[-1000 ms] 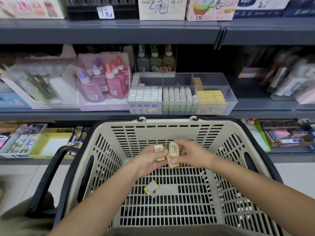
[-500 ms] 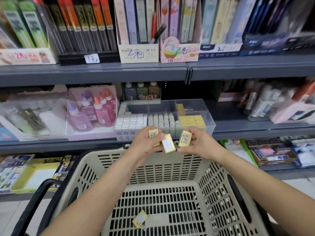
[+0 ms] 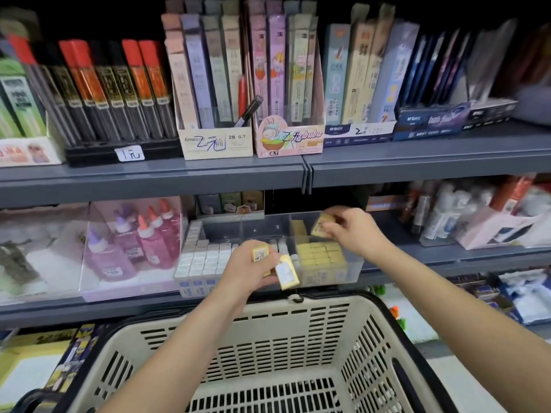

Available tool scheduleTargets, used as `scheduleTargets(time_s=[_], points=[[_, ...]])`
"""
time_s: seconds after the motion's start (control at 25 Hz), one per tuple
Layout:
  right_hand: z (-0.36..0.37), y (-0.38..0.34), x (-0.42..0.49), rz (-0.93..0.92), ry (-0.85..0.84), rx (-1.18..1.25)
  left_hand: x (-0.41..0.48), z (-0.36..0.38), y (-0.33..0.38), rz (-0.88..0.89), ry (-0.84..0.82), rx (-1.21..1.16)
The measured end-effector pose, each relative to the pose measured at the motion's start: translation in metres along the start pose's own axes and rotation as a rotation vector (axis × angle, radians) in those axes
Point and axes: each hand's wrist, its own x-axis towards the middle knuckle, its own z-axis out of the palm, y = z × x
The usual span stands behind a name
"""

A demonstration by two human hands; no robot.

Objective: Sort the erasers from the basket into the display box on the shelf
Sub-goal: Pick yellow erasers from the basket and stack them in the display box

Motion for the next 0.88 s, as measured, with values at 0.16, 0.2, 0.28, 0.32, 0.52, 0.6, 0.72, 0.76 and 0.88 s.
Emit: scheduleTargets(time_s=[0.16,0.2,0.28,0.32,0.52,0.6,0.72,0.76,0.88], points=[[-0.003,0.008,0.041,0.033,-0.075,-0.4,0.005,-0.003,-0.002,-0.013,0.022,0.024],[0.001,0.009,0.047,0.046,-0.151,-0.446,0.006,-0.003,-0.004,-0.019,0.025,0.028],[0.01,0.009,0.054,0.039,-0.311,-0.507,0.008,-0.005,-0.006,-0.024,0.026,0.024],[0.013,0.008,0.054,0.031,-0.366,-0.517,0.009,-0.005,-0.007,-0.023,0.025,0.019],[0.016,0.008,0.058,0.014,-0.505,-0.558,0.013,-0.008,-0.008,-0.028,0.021,0.003],[0.016,0.008,0.059,0.004,-0.561,-0.597,0.013,-0.008,-0.008,-0.03,0.016,0.001],[0.015,0.008,0.059,-0.002,-0.618,-0.649,0.013,-0.006,-0.007,-0.037,0.018,-0.005],[0.015,0.009,0.059,0.002,-0.623,-0.643,0.013,-0.006,-0.006,-0.039,0.022,-0.002],[0.012,0.007,0.055,-0.012,-0.545,-0.564,0.013,-0.004,-0.002,-0.042,0.029,0.008]])
